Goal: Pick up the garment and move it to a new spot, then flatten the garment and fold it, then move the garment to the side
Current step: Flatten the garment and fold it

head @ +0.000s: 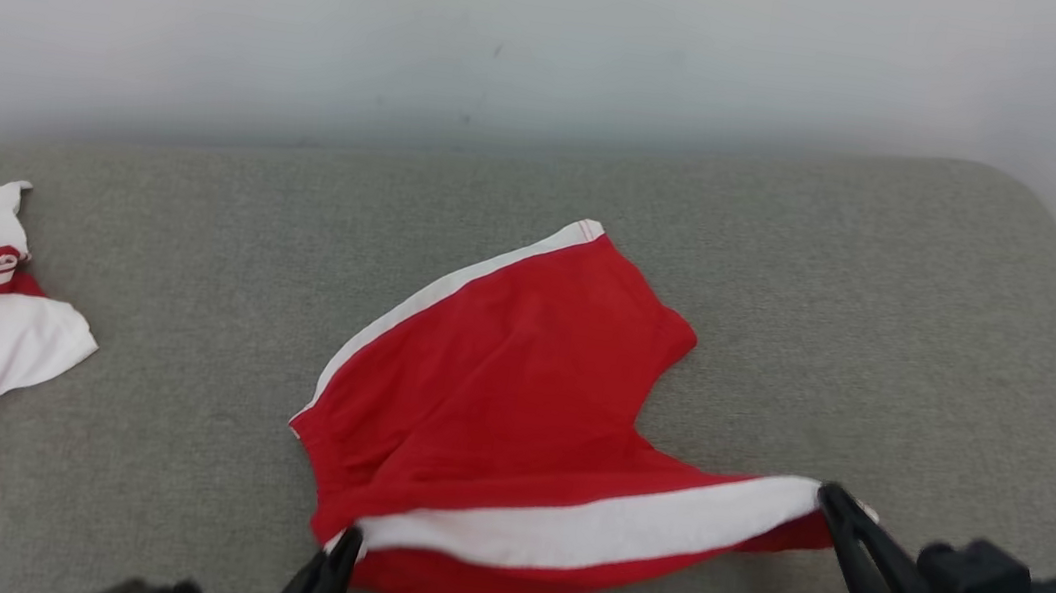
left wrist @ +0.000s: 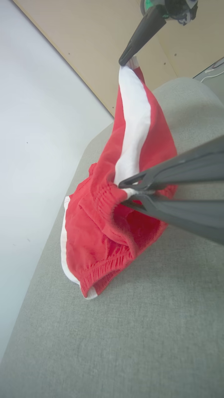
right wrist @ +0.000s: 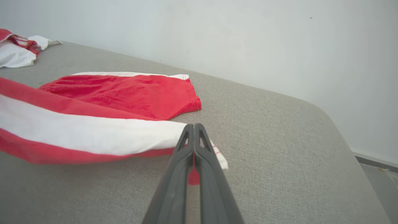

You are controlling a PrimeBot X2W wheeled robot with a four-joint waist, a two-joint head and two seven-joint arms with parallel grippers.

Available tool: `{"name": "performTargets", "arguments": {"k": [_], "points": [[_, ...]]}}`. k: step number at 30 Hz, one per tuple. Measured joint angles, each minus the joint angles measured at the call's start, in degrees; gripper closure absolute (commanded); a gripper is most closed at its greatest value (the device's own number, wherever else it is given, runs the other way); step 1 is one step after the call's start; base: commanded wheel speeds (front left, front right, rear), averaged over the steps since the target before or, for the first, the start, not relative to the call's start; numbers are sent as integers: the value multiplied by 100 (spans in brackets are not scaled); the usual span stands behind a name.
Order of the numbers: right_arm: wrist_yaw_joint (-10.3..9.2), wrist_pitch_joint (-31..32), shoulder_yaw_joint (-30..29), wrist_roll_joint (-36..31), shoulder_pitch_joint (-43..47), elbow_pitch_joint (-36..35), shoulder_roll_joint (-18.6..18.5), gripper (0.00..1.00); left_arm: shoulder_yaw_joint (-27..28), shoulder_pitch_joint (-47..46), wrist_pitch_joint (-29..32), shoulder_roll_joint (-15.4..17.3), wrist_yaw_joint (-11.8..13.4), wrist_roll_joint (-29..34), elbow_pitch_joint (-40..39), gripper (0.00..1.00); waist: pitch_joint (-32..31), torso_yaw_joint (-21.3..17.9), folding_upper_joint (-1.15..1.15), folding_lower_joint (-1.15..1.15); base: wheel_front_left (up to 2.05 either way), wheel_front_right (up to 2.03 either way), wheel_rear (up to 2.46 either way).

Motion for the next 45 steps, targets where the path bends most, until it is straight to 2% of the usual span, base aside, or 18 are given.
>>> {"name": "performTargets", "arguments": {"k": [7, 14, 22, 30, 31, 32, 33, 34, 35, 40, 45], "points": [[0, -116, 667, 175, -1614, 1281, -469, 100, -11, -1251, 116, -305, 1, 75, 581, 100, 259, 225, 1, 1, 0, 0, 0], [0, -341, 1401, 337, -3478, 2616, -589, 100, 73, -2430, 66, -632, 103, 140, 1458, 100, 736, 439, 1, 1, 0, 0, 0], [0, -668, 1980, 481, -5149, 4107, -560, 100, -38, -3301, -142, -865, 237, 435, 2298, 100, 1237, 816, 2, 2, 0, 0, 0], [0, -992, 2393, 556, -6071, 5297, -241, 100, -102, -3802, -311, -1040, 280, 359, 2969, 100, 1599, 1249, 2, 2, 0, 0, 0], [0, -1024, 2458, 583, -6134, 5428, -200, 100, -125, -3857, -330, -1056, 279, 349, 3036, 83, 1634, 1296, 2, 2, 0, 0, 0], [0, -1076, 2522, 590, -6186, 5549, -164, 100, -141, -3906, -341, -1067, 279, 350, 3099, 57, 1664, 1339, 2, 2, 0, 0, 0], [0, -1127, 2579, 606, -6234, 5662, -127, 88, -156, -3951, -352, -1074, 276, 350, 3160, 0, 1692, 1379, 2, 1, 0, 0, 0], [0, -1176, 2617, 654, -6278, 5769, -88, 27, -166, -3983, -379, -1082, 271, 350, 3204, 0, 1717, 1414, 2, 2, 0, 0, 0], [0, -1240, 2640, 695, -6318, 5865, -55, 0, -168, -4005, -383, -1091, 271, 350, 3233, 0, 1738, 1444, 2, 2, 0, 0, 0], [0, -1546, 2761, 907, -6441, 6221, 62, 0, -22, -4062, -417, -1100, 227, 476, 3206, 0, 1735, 1491, 2, 2, 0, 0, 0], [0, -1611, 2794, 1394, -6415, 6422, 100, 0, 390, -3710, -427, -1094, 131, 1007, 2743, 0, 1545, 1427, 2, 0, 0, 0, 0]]}}
